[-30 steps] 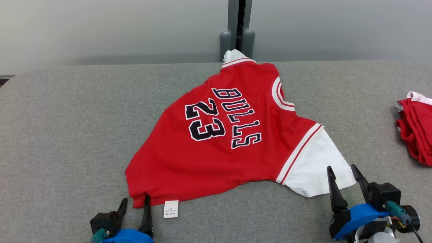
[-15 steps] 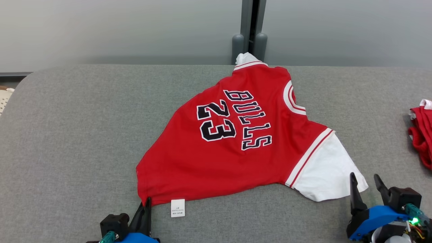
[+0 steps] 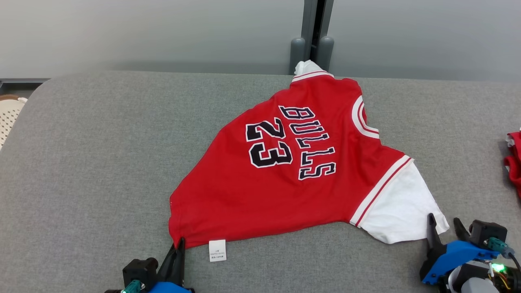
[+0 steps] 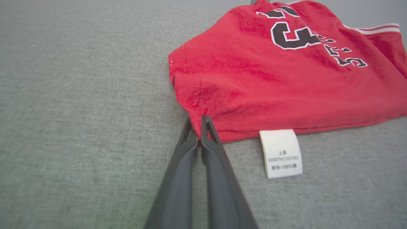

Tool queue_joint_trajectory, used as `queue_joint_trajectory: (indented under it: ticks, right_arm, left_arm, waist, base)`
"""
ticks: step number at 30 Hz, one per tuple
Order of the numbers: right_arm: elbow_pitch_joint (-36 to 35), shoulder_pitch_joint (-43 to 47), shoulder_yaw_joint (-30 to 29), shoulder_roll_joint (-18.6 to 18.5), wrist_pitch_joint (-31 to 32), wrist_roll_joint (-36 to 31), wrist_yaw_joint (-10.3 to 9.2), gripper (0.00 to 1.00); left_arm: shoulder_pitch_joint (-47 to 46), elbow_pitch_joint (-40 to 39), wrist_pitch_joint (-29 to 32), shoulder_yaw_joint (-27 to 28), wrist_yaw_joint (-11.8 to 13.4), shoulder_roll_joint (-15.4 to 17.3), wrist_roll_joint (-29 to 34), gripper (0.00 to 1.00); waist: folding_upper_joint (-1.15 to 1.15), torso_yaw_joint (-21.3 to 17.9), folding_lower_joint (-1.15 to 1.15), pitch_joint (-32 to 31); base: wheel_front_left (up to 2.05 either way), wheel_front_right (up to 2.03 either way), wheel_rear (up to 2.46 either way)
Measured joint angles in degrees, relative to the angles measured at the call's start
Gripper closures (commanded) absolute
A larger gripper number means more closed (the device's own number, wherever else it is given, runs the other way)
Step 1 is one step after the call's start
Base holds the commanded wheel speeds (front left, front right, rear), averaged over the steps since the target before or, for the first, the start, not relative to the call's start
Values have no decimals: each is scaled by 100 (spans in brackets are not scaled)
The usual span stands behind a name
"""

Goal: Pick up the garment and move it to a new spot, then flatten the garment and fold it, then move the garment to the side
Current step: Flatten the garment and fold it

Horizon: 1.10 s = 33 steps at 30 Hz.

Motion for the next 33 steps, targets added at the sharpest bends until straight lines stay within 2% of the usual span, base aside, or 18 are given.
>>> queue_joint_trajectory:
  ticks: [1, 7, 12, 16, 19, 25, 28, 33]
  right_arm:
    - [59, -36, 47, -11, -2, 25, -3, 100]
    - [-176, -38, 468, 32, 55, 593, 0, 100]
    - [-1300, -16, 1006, 44, 55, 1869, 0, 100]
    - [-2252, -69, 1140, 49, 56, 2549, 1, 100]
    - [-2938, -298, 1234, -88, 56, 2976, 1, 100]
    - [-4200, -1135, 1628, -654, 166, 3713, 1, 100]
    - [-4552, -1704, 1690, -975, 531, 3784, 1, 100]
    - [-4600, -2681, 1738, -1202, 1025, 3549, 1, 100]
  left_arm:
    - [-1, -4, 0, 0, -1, 0, 0, 100]
    - [-21, -247, 1, -7, -44, 1, -87, 100]
    - [-227, -944, 0, -24, -77, -2, -116, 100]
    - [-687, -1485, 2, 191, -116, 24, 9, 100]
    - [-1202, -1817, 0, 270, -121, 261, 90, 100]
    - [-2486, -2067, 33, -25, -130, 1120, -67, 100]
    - [-3132, -2193, 334, -224, -152, 1495, -199, 100]
    - [-4040, -2218, 980, -407, -152, 1816, -490, 100]
  waist:
    - [0, -5, 0, 0]
    - [0, -36, 0, -102]
    - [0, -49, 0, -300]
    - [0, -75, 0, -478]
    - [0, -110, 0, -609]
    - [0, -220, 0, -833]
    - [0, -264, 0, -857]
    - [0, -314, -1, -640]
  base:
    - [0, 0, 0]
    - [0, 0, 0]
    - [0, 0, 0]
    - [0, 0, 0]
    - [0, 0, 0]
    - [0, 0, 0]
    - [0, 0, 0]
    - [0, 0, 0]
